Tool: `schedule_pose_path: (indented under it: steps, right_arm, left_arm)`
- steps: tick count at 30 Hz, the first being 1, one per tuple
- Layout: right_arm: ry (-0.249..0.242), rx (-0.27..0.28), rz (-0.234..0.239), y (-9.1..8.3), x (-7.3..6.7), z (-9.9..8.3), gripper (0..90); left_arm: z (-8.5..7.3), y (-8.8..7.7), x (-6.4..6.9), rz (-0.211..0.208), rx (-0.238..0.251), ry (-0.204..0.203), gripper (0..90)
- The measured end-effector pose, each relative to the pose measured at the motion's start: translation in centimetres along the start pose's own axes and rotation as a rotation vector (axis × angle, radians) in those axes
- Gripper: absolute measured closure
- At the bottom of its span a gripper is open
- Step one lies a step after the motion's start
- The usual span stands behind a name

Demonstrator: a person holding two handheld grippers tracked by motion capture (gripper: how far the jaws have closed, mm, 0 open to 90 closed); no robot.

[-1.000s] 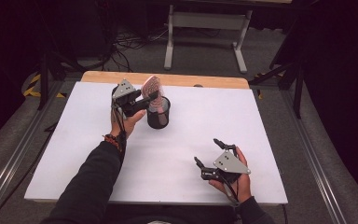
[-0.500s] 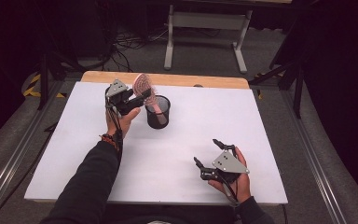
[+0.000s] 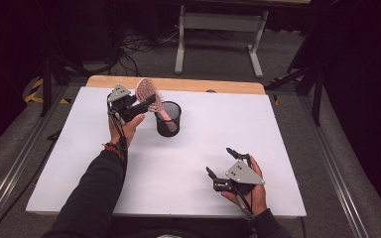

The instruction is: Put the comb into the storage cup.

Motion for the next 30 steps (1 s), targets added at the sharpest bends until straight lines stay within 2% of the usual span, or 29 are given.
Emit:
schedule_pose_path:
  steps: [6, 11, 30]
  right_arm:
    - [-0.003, -0.007, -0.002, 0.04, 0.00, -0.05, 14.2]
    - [-0.005, -0.007, -0.002, 0.08, -0.03, -0.06, 14.3]
    - [-0.006, -0.011, -0.001, 0.07, -0.01, -0.10, 14.3]
  left_arm:
    - [-0.01, -0.09, -0.22, 0.011, -0.004, 0.000, 56.5]
    - [-0.12, -0.25, -0.60, 0.012, 0.001, -0.016, 55.9]
    - [0.17, -0.44, -0.64, 0.024, -0.016, 0.006, 53.7]
Point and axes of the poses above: each handheld gripper's, and its own axes: y roughly forward along the jaws, z roughly out of its top, x roughly to its right, the point moved 4 cm from there along y, roughly forward along the jaws, and after that the axes turned 6 degrees about -z, right-handed, at the moved point
